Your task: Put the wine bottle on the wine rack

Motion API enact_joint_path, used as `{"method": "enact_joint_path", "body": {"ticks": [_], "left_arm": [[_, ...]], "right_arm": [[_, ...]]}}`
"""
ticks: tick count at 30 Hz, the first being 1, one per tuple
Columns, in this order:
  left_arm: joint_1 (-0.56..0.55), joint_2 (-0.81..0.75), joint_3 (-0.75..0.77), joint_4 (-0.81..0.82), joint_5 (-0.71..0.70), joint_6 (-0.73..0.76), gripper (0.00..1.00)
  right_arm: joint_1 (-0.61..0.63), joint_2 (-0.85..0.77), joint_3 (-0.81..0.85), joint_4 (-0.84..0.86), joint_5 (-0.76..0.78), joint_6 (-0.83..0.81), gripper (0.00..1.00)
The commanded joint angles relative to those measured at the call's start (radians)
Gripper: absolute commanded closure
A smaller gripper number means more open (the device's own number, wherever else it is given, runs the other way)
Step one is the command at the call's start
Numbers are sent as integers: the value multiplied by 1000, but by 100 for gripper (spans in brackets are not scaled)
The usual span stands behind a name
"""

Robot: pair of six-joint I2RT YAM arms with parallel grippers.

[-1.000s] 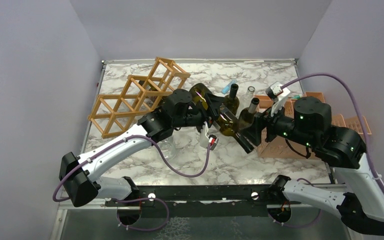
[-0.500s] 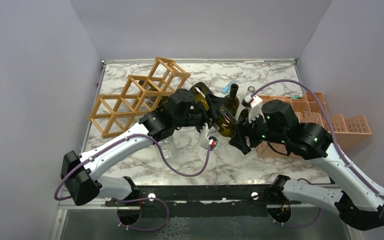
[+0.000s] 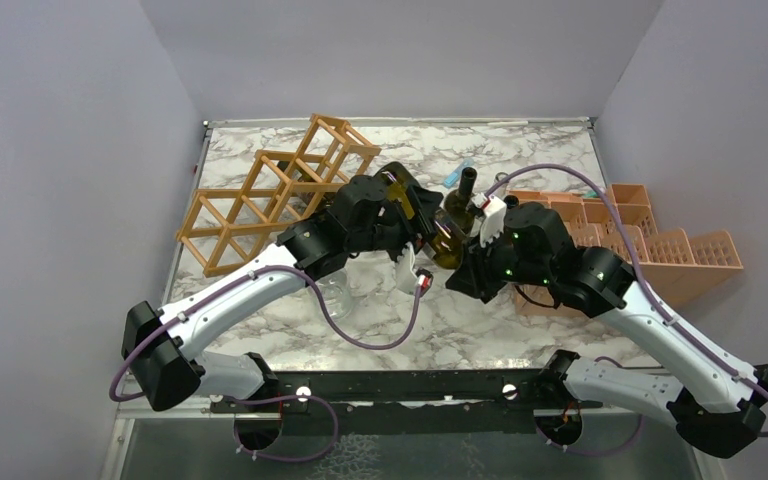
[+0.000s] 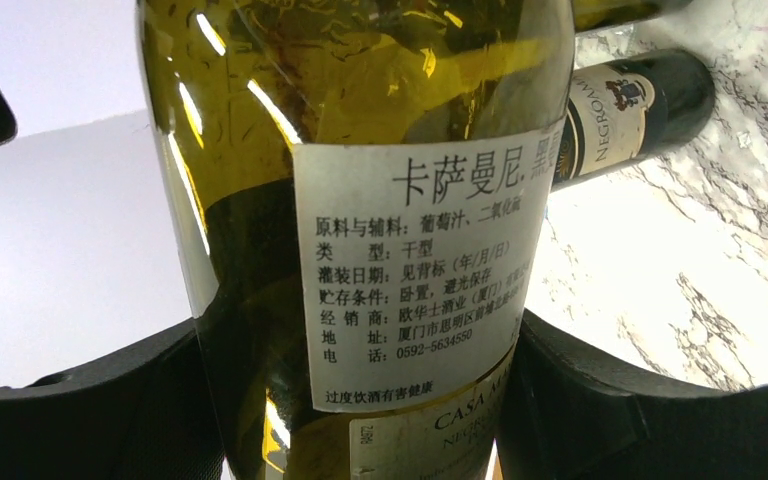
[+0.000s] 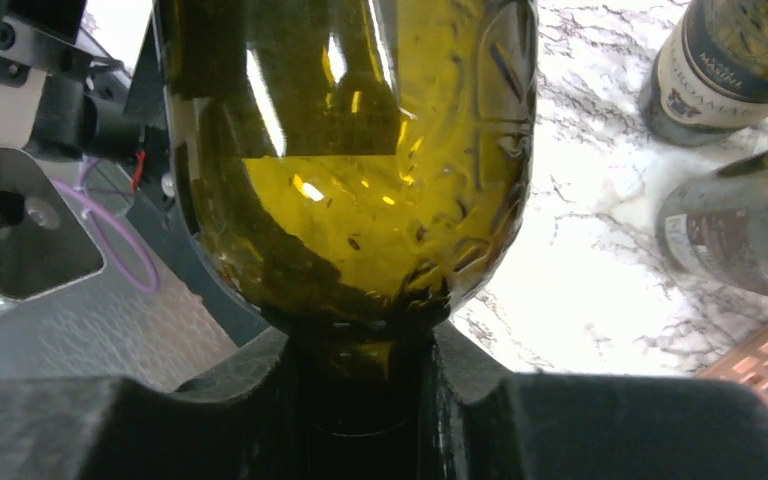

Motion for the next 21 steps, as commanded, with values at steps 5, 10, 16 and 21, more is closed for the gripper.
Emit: {"method": "enact_joint_path", "body": {"ticks": [5, 10, 16, 21], "left_arm": [[-12, -49, 55, 145, 62, -132, 52], [-11, -62, 19, 160, -31, -156, 1], [-12, -92, -35, 192, -125, -221, 1], [-12, -127, -46, 328, -206, -447, 1]], "right_arm": [[0, -25, -32, 147, 82, 20, 99], [0, -50, -16, 184, 170, 11, 99], [1, -66, 9, 248, 286, 4, 99], [-1, -39, 11, 292, 317, -18, 99]]}}
